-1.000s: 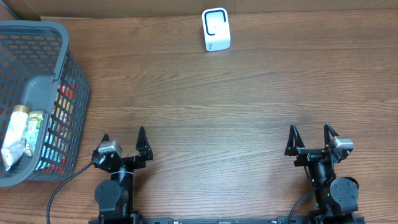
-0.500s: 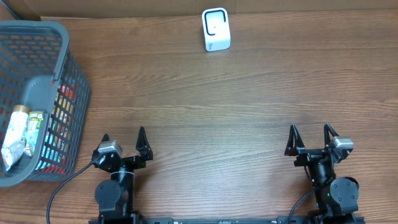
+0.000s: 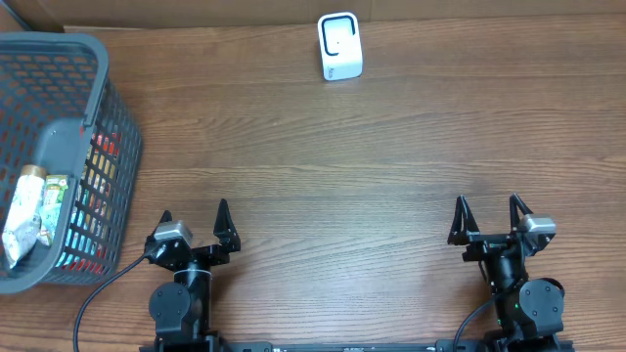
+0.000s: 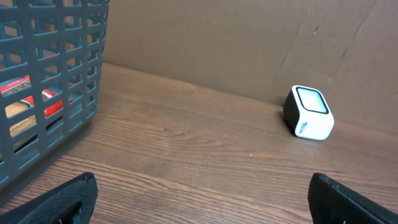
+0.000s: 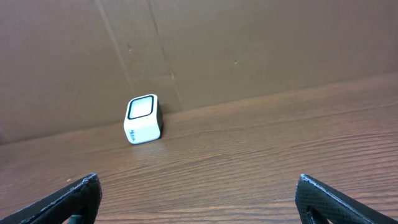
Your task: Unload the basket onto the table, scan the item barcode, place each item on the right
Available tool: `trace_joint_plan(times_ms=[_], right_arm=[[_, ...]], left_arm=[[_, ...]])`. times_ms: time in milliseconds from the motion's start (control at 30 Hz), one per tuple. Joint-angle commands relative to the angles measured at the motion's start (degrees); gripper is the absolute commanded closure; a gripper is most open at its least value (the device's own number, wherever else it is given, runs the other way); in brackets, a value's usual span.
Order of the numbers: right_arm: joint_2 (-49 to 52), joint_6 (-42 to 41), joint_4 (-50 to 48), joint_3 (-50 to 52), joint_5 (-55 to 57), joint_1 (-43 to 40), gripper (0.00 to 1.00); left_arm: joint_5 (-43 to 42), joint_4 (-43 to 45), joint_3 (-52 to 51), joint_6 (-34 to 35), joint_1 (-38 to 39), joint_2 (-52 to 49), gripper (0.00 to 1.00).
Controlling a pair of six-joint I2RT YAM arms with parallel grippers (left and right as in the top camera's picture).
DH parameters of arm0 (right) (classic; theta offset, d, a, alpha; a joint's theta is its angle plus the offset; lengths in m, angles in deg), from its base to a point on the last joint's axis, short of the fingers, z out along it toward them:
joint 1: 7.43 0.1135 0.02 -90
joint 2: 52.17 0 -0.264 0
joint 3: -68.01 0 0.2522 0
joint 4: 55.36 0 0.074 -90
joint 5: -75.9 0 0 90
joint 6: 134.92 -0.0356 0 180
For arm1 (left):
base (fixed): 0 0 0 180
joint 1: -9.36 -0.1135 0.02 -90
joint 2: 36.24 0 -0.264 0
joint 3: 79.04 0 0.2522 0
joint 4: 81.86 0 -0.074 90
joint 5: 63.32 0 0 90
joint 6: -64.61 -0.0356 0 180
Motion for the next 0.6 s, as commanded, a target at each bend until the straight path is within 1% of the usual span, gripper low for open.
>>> trace_joint_plan(times_ms=[0,267,567], right_arm=[[-0.7,0.4,-0.3,0.6,0.4,0.3,0.0],[-0.7,0.5,-0.3,0.6,0.4,0.3,0.0],[-0.7,0.5,-0.3,0.6,0.4,0.3,0.0]], left_arm=[[0.5,0.1,-0.2,0.6,0.4,0.5,0.0],[0.3,0.1,-0.2,0.8,0.4,0.5,0.0],[-6.5,0.9,0.2,0.7,0.4,0.5,0.0]])
